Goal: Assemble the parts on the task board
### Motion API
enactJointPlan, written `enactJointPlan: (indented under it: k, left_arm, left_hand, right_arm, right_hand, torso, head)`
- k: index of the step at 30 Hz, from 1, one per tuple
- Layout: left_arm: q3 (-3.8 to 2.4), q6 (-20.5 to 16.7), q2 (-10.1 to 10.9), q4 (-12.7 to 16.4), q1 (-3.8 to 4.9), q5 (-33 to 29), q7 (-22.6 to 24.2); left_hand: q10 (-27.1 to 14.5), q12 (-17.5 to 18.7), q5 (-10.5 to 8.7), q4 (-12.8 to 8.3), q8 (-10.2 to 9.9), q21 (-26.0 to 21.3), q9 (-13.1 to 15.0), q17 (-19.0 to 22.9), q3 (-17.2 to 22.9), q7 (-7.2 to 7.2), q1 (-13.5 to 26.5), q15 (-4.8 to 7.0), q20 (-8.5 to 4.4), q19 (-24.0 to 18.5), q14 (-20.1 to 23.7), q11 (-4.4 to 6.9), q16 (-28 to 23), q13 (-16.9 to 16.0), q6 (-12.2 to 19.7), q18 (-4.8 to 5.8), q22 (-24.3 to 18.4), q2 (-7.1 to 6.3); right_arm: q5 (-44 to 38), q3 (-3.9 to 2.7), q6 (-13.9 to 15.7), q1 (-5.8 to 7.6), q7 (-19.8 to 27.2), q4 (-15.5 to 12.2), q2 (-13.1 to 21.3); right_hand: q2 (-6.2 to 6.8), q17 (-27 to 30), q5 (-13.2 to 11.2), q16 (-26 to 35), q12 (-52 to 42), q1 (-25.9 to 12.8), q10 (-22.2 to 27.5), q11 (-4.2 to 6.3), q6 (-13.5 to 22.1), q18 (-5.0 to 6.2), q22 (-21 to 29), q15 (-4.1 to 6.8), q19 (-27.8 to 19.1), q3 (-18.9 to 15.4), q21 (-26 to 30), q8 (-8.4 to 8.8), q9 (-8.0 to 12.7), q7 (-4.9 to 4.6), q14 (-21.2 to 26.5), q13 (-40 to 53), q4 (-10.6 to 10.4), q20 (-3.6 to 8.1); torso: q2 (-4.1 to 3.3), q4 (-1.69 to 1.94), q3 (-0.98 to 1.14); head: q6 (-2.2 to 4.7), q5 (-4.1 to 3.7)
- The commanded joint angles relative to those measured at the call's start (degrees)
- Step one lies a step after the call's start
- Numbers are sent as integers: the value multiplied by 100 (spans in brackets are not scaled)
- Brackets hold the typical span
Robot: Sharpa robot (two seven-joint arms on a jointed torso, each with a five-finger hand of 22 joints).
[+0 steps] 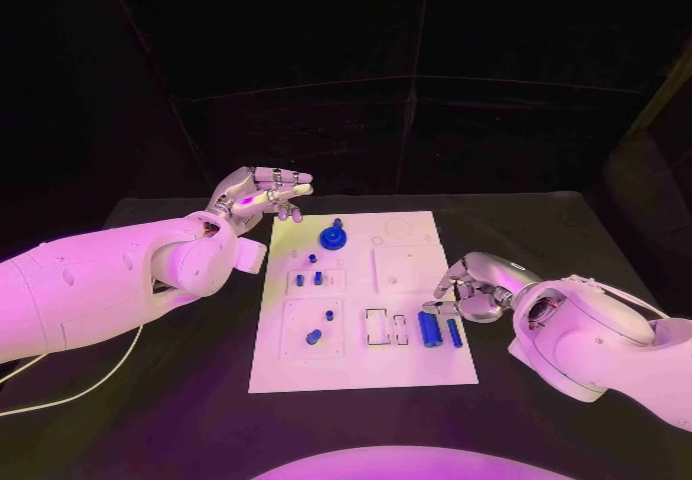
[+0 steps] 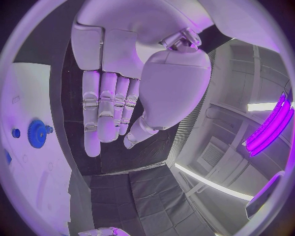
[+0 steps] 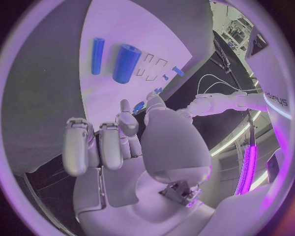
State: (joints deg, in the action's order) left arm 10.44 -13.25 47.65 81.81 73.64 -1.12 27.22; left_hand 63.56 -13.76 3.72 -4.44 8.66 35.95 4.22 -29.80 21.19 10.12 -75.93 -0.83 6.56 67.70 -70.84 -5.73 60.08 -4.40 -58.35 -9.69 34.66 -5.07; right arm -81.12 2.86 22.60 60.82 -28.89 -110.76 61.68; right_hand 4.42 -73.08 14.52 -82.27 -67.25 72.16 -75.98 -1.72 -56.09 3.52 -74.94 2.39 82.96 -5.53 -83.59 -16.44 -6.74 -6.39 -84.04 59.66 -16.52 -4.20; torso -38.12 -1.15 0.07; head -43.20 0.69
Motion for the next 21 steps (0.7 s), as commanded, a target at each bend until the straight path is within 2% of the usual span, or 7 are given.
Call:
enactJointPlan:
  k: [1,6,8,14,16,21]
  left_arm:
    - [-2,92,11,18,4,-11,42]
    - [-2,91,23,17,2,-11,40]
    - [-1,92,25,17,2,-11,40]
    - [-1,99,23,15,-2,-11,40]
    - [-1,99,28,15,-2,-11,39]
    - [0,100,38,8,-3,-11,37]
  left_hand:
    - [-39,-39,26,-3,14,-18,-4,4,-34,8,11,-13,5,28,35,-19,-19,8,33,-79,-6,59]
    - [-39,-39,26,-3,14,-18,-4,4,-34,8,11,-13,5,28,35,-19,-19,8,33,-79,-6,59]
    - [-39,-39,26,-3,14,-18,-4,4,-34,8,11,-13,5,28,35,-19,-19,8,33,-79,-6,59]
    - [-39,-39,26,-3,14,-18,-4,4,-34,8,11,-13,5,28,35,-19,-19,8,33,-79,-6,59]
    - [-39,-39,26,-3,14,-18,-4,4,-34,8,11,-13,5,28,35,-19,-19,8,33,-79,-6,59]
    - [-39,-39,26,-3,14,-18,-4,4,-34,8,11,-13,5,28,35,-19,-19,8,33,-79,-6,59]
  right_arm:
    - [-540,1,-86,-45,-500,19,-40]
    - [-664,7,-359,-108,-698,76,-107]
    - [-682,9,-395,-143,-743,84,-128]
    - [-746,11,-462,-204,-838,118,-211]
    - [-775,11,-498,-213,-875,134,-224]
    - [-824,12,-707,-235,-921,159,-273]
  right_hand:
    - [4,-53,-39,-37,-91,50,-42,-6,55,-121,-692,-16,49,-98,-46,-64,-15,-4,-313,148,-12,1]
    - [-24,-149,-147,-83,-142,-221,-25,-17,128,-123,-705,-27,52,-312,-54,-177,-37,-12,-323,280,-31,-10]
    - [-27,-156,-165,-86,-150,-295,-21,-18,144,-123,-705,-30,51,-356,-54,-210,-44,-13,-322,310,-33,-12]
    - [-33,-172,-182,-93,-179,-393,-30,-19,160,-124,-710,-31,52,-407,-57,-267,-56,-10,-323,378,-33,-15]
    - [-31,-175,-184,-95,-185,-405,-33,-18,160,-125,-716,-31,56,-415,-61,-279,-59,-9,-323,390,-33,-16]
    - [-42,-224,-196,-117,-235,-466,-62,-9,142,-132,-741,-26,75,-442,-79,-354,-79,4,-331,477,-35,-14]
  torso:
    - [-2,2,8]
    - [-2,-1,-2]
    - [-4,-8,-3]
    - [1,11,3]
    - [1,16,-1]
    - [6,-5,-4]
  head:
    - [-8,-48]
    - [-21,-47]
    - [-25,-46]
    - [-24,-53]
    - [-25,-59]
    - [-40,-44]
